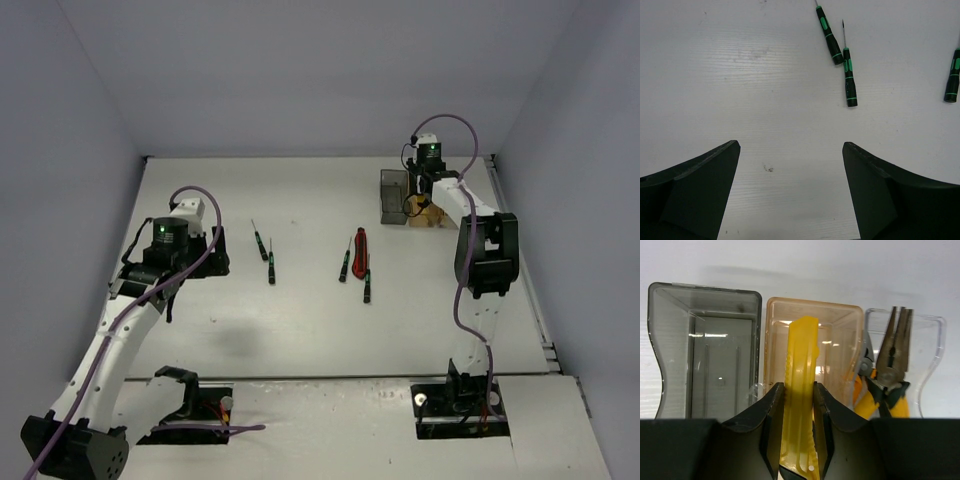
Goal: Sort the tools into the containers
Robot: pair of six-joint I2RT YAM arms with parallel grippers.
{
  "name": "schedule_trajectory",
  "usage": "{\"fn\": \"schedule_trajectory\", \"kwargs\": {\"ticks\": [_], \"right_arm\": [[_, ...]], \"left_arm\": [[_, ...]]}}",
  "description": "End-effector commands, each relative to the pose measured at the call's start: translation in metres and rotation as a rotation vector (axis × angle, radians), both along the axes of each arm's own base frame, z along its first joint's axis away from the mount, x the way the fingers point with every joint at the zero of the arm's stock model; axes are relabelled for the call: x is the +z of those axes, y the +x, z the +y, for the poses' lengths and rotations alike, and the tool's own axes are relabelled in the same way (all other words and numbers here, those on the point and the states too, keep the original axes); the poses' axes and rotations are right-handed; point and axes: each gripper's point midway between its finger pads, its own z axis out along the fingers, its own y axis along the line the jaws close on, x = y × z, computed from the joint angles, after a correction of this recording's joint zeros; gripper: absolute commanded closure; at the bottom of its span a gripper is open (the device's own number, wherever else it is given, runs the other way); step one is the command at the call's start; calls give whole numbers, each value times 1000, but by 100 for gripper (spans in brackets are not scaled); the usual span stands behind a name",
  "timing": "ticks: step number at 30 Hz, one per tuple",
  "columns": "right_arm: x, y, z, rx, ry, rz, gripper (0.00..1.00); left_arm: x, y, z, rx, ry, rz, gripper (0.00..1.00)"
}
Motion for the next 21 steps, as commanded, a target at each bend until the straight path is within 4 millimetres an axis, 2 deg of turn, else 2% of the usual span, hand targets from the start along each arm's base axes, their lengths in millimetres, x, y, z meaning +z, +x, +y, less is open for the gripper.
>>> {"fn": "schedule_trajectory", "kwargs": {"ticks": [1, 3, 5, 8, 10, 12, 13, 14, 17, 19, 21], "right_arm": [[35, 23, -2, 9, 9, -102, 83], [35, 22, -1, 5, 16, -101, 72], [36, 20, -1, 1, 20, -103, 54], [48, 14, 0, -18, 37, -122, 48], [70, 7, 9, -10, 51, -160, 48], [76, -6, 22, 7, 80, -162, 50], [90, -15, 34, 24, 97, -184, 51], [92, -24, 47, 32, 115, -184, 52], [81, -58, 95, 53, 146, -155, 53], [75, -77, 120, 66, 171, -142, 54], [60, -96, 147, 71, 231, -106, 55]], "left_arm": [[11, 12, 1, 14, -10, -52, 19], [10, 12, 2, 17, -11, -50, 19], [11, 12, 2, 17, -12, -52, 19], [10, 12, 1, 16, -15, -50, 19], [11, 12, 1, 16, -16, -50, 19], [11, 12, 1, 17, -20, -51, 19], [12, 12, 2, 19, -21, -52, 19], [11, 12, 2, 20, -23, -52, 19], [12, 12, 2, 23, -27, -52, 19], [12, 12, 2, 23, -28, -51, 19], [11, 12, 1, 21, -33, -49, 19]]}}
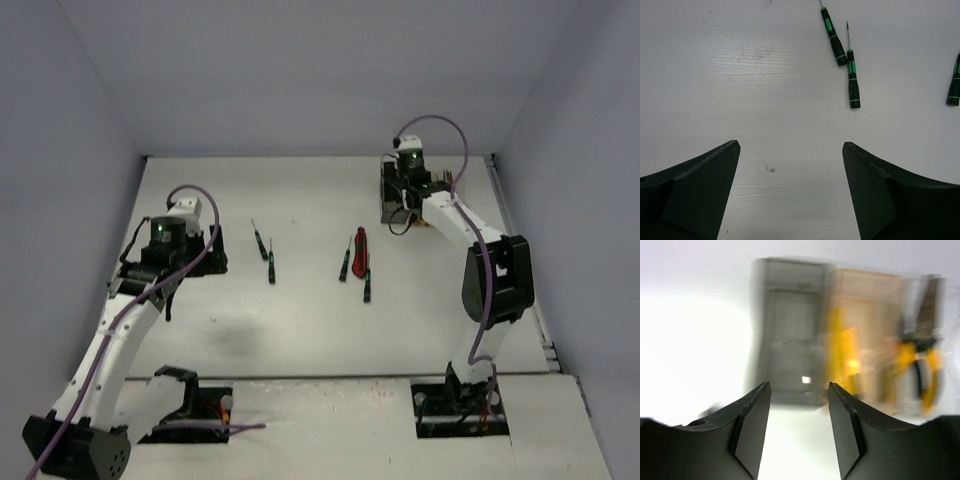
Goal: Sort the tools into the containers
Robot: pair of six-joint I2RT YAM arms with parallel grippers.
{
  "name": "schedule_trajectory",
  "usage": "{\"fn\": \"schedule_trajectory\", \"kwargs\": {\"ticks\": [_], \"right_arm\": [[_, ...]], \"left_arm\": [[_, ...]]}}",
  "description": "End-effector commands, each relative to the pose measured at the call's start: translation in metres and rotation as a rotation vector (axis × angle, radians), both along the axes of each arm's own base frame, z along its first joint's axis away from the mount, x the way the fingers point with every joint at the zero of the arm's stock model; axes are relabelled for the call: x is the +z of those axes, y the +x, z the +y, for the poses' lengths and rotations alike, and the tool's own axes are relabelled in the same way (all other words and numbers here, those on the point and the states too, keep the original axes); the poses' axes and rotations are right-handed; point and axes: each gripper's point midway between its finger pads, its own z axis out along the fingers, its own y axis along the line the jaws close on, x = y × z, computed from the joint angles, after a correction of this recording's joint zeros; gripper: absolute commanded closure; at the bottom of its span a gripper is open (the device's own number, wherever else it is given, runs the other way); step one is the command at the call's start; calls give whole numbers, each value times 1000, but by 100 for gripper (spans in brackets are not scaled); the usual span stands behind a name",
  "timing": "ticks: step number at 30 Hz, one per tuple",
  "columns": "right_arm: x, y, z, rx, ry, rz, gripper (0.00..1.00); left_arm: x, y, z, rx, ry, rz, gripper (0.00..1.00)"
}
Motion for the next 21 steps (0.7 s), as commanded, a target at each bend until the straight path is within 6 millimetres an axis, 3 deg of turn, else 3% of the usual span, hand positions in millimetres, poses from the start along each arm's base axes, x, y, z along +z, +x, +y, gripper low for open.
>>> {"fn": "schedule_trajectory", "kwargs": {"ticks": [1, 6, 10, 21], "right_arm": [[2, -35, 63, -2, 139, -17, 54], [-45, -60, 90, -3, 136, 72, 51], [-68, -69, 107, -8, 117, 102, 50], [-90, -72, 95, -81, 63, 97, 51]], "left_arm": [[12, 11, -3, 5, -31, -53, 19], [11, 11, -5, 0, -37, -49, 19], [11, 11, -4, 3, -36, -50, 19], [10, 11, -5, -1, -38, -47, 19]]}}
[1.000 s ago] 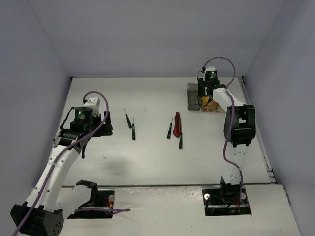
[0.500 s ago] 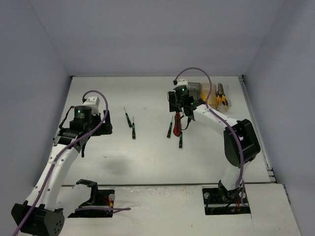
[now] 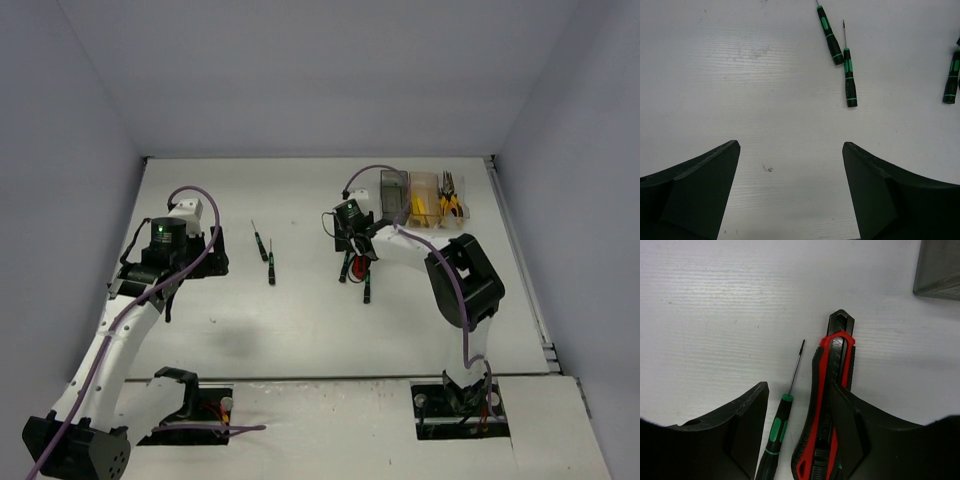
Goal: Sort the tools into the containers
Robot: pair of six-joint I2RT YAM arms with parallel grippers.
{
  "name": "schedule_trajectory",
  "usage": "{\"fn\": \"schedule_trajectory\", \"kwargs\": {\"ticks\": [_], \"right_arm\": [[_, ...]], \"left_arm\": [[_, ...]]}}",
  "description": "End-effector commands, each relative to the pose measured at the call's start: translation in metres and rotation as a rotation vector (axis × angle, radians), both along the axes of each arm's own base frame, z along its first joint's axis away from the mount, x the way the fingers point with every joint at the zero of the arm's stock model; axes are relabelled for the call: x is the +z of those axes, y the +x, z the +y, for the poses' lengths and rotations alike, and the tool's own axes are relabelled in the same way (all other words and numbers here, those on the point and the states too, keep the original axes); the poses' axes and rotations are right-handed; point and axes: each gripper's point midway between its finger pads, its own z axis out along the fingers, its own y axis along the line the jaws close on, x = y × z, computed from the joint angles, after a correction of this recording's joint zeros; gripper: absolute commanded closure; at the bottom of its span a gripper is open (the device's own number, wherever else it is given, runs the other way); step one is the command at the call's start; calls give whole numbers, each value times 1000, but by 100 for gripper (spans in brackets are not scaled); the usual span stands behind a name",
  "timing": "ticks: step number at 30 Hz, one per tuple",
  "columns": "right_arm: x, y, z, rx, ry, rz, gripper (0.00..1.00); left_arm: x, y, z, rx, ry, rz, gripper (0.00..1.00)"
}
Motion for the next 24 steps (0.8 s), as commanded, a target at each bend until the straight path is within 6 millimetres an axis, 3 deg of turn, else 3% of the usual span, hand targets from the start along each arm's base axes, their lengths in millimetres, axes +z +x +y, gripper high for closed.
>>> {"fn": "schedule_trajectory", "kwargs": {"ticks": [1, 6, 24], "right_arm": [[17, 11, -11, -86, 3, -92, 51], [22, 8, -19, -108, -6, -115, 51], [-11, 5, -26, -141, -19, -58, 53]], "left_arm": [[11, 11, -3, 7, -28, -50, 19], [11, 11, -3, 5, -29, -49, 19], [9, 11, -4, 2, -30, -43, 19]]}}
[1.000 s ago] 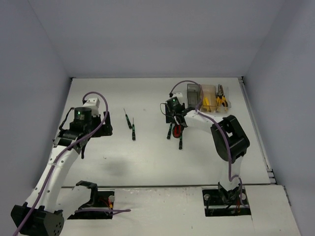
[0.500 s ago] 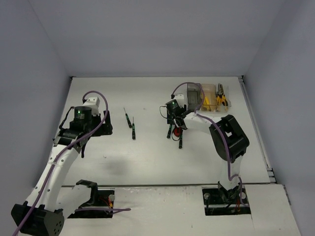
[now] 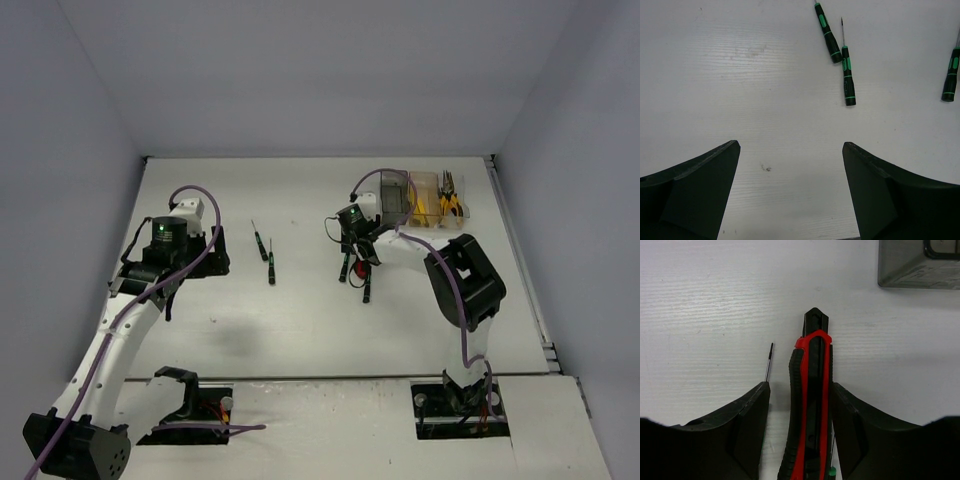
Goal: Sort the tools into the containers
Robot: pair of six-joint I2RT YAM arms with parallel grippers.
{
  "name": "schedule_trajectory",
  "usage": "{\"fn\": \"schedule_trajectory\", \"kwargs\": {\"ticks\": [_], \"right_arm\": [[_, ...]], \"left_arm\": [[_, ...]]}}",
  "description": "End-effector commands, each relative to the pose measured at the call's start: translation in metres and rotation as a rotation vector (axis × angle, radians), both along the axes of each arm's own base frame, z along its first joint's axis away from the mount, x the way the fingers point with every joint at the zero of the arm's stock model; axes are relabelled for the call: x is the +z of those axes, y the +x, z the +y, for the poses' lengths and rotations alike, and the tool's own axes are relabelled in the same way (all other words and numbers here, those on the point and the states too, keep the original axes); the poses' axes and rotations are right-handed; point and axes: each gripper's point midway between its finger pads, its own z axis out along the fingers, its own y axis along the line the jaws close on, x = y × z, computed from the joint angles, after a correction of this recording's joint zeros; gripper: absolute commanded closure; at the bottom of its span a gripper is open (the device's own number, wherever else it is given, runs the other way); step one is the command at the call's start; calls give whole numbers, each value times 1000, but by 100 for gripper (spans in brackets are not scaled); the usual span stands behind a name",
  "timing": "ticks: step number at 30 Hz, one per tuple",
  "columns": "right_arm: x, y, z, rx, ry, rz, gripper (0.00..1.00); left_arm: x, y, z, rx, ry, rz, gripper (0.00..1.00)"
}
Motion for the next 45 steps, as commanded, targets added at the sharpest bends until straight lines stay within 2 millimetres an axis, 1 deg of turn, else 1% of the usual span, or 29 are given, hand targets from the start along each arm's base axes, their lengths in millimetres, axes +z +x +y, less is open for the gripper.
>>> {"fn": "schedule_trajectory", "kwargs": {"ticks": [1, 7, 13, 15, 17, 19, 20, 23, 24, 26, 28, 29, 30, 31, 34, 36, 37, 38, 40, 42, 43, 45], "right_arm": [[-1, 5, -5, -45, 18, -24, 53], [4, 5, -1, -19, 30, -29, 55], [-10, 1, -4, -25, 20, -2, 57], [-10, 0, -5, -26, 17, -2, 59], [-9, 0, -8, -29, 8, -8, 65], [-3, 1, -11, -34, 2, -22, 71], [-1, 1, -12, -34, -2, -27, 76], [12, 4, -17, -39, -11, -56, 98], [17, 5, -17, -35, -10, -66, 100], [28, 8, -17, -22, -10, -86, 100], [58, 18, -18, 0, -11, -143, 100], [60, 19, -18, 2, -11, -147, 100], [78, 26, -23, 9, -9, -179, 100], [90, 30, -27, 9, -5, -200, 100], [139, 57, -65, -12, 0, -287, 100], [161, 72, -88, -18, -10, -326, 100], [171, 82, -104, -27, -24, -345, 100], [172, 90, -111, -21, -28, -345, 100], [173, 108, -134, -31, -42, -347, 100], [174, 128, -147, -19, -72, -352, 100], [173, 140, -157, -22, -92, -353, 100], [170, 156, -169, -33, -98, -355, 100]], "left_arm": [[12, 11, -2, 11, -25, -54, 19], [12, 11, -2, 10, -26, -56, 19], [11, 11, -1, 13, -23, -54, 19], [12, 11, -1, 12, -24, -55, 19], [11, 11, -1, 11, -24, -54, 19], [11, 10, -1, 12, -23, -54, 19], [11, 10, -1, 12, -23, -54, 19], [11, 10, -1, 11, -24, -54, 19], [11, 10, -1, 12, -24, -54, 19], [11, 10, -1, 12, -23, -54, 19], [10, 11, -2, 11, -24, -51, 19], [10, 11, -2, 12, -25, -50, 19], [11, 11, -2, 11, -26, -52, 19], [11, 11, -2, 10, -25, -50, 19], [10, 11, -2, 11, -24, -51, 19], [10, 11, -2, 11, -24, -49, 19], [10, 11, -2, 10, -23, -49, 19], [10, 11, -1, 10, -22, -48, 19], [10, 11, -1, 12, -19, -47, 19], [10, 12, 0, 15, -16, -48, 19], [9, 11, 0, 15, -14, -46, 19], [8, 11, 0, 16, -14, -43, 19]]}}
